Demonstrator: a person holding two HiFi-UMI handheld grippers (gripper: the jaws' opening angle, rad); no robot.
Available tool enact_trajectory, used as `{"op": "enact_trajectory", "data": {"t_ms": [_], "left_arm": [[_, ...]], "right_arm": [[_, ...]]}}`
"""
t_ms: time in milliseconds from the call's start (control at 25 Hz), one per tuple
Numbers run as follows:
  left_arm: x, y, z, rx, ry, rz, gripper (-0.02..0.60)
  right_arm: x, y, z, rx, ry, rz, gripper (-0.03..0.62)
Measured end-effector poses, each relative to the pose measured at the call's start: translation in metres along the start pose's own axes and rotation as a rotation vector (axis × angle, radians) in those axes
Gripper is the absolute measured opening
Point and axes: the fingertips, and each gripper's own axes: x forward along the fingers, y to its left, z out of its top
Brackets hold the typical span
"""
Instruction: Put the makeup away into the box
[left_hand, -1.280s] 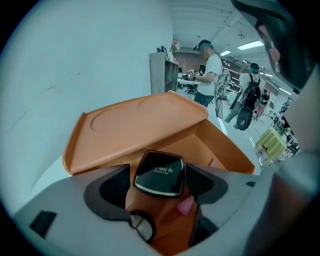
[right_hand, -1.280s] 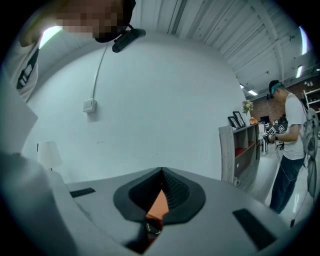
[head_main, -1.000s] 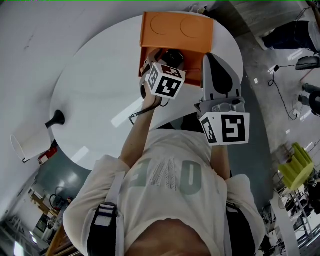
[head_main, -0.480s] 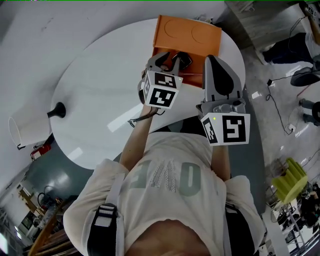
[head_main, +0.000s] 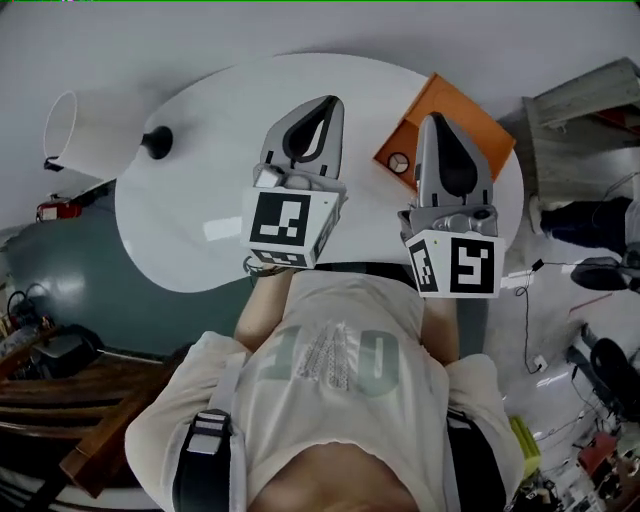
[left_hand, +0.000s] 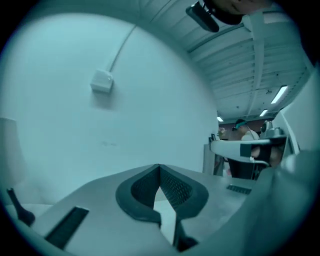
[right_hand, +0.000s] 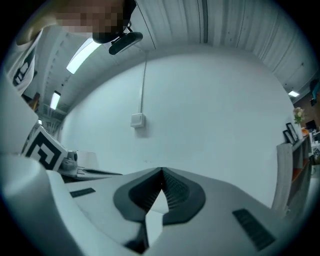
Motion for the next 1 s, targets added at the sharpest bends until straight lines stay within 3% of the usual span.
{"op": "enact_trajectory", "data": {"t_ms": [280,440,680,1000], "left_arm": [[-0.086,0.086,0.036,0.042,-0.151,0.297,0.008],[-0.111,0.113,0.037,0.056,-0.154,0.381,0.008],[-0.119,0.118,0.037,0.079,-0.147,0.409,0.008],[-0.111,0.100,0.044,0.104,-0.176,0.352,0.008]], "right_arm": [[0.035,0.113,0.004,-0.012,-0.001,0.229,0.000],[0.045,0.147,-0.009,-0.042,0.049,0.292,0.000],[0.044,0.160,-0.008,-0.104,0.018,0.296,-0.002],[0.036,0.150,-0.002,-0.119,-0.021,0.232,-0.002]]}}
